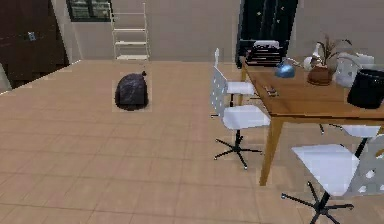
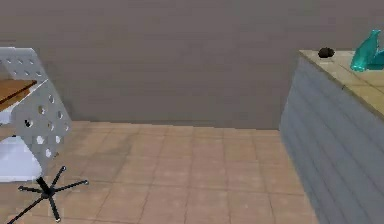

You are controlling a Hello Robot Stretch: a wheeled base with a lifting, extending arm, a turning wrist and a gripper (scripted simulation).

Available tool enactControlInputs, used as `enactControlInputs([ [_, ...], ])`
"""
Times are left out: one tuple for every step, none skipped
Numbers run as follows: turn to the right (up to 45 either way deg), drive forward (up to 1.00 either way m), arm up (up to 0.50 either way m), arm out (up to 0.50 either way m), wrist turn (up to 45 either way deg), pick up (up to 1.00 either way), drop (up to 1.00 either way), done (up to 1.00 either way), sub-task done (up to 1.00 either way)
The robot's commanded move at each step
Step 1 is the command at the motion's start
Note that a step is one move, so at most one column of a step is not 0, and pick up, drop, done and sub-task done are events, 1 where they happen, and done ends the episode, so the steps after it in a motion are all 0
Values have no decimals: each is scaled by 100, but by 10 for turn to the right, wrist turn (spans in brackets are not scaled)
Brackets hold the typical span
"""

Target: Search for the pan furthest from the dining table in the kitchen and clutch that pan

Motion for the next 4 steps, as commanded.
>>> enactControlInputs([
  [360, 0, 0, 0, 0, 0, 0, 0, 0],
  [0, 55, 0, 0, 0, 0, 0, 0, 0],
  [450, 0, 0, 0, 0, 0, 0, 0, 0],
  [90, 0, 0, 0, 0, 0, 0, 0, 0],
])
